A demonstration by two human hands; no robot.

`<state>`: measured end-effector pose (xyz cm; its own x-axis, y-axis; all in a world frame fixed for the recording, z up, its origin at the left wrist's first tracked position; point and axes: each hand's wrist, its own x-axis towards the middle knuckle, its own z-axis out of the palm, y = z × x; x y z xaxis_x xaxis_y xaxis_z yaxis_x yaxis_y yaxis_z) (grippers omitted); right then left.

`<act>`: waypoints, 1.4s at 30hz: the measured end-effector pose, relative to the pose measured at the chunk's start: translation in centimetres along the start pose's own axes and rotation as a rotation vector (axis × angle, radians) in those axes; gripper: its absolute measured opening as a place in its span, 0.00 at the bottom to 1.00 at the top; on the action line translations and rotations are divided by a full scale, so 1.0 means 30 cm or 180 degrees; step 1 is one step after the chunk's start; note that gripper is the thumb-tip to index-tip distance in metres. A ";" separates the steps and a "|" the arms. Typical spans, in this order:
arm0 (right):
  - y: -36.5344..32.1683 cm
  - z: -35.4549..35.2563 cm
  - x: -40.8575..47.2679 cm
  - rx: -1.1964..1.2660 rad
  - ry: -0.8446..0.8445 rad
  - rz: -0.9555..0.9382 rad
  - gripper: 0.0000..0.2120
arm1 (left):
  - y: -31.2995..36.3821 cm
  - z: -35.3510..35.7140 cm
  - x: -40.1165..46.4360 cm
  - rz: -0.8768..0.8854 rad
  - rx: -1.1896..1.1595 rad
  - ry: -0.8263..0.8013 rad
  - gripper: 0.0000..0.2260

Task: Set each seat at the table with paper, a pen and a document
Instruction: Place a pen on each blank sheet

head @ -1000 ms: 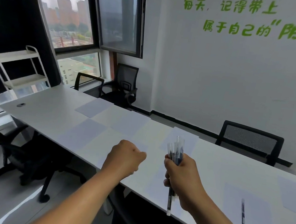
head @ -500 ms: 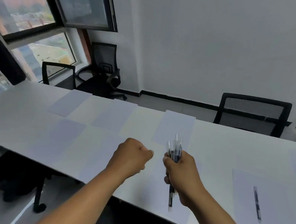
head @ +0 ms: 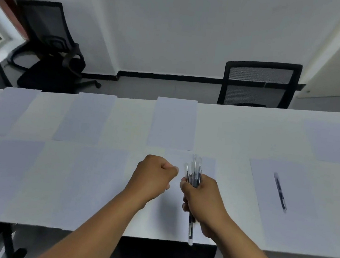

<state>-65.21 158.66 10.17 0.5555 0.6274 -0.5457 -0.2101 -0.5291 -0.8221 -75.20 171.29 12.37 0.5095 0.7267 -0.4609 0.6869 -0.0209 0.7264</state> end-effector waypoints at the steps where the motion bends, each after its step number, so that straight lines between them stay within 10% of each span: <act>1: 0.002 0.007 0.002 -0.0012 0.0018 0.0007 0.12 | -0.007 0.002 0.014 0.0038 -0.0002 -0.0046 0.17; 16: 0.159 0.101 0.157 -0.0066 0.0216 0.0238 0.10 | -0.173 0.129 0.282 -0.0199 -0.0346 -0.0730 0.18; 42: 0.314 0.044 0.324 -0.0081 0.0589 0.0245 0.12 | -0.229 0.257 0.490 -0.0454 0.0662 -0.0119 0.18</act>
<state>-62.85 160.53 -3.11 0.6774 0.4701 -0.5658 -0.2386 -0.5872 -0.7735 -68.43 176.83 -3.33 0.4158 0.7066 -0.5725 0.8432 -0.0636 0.5339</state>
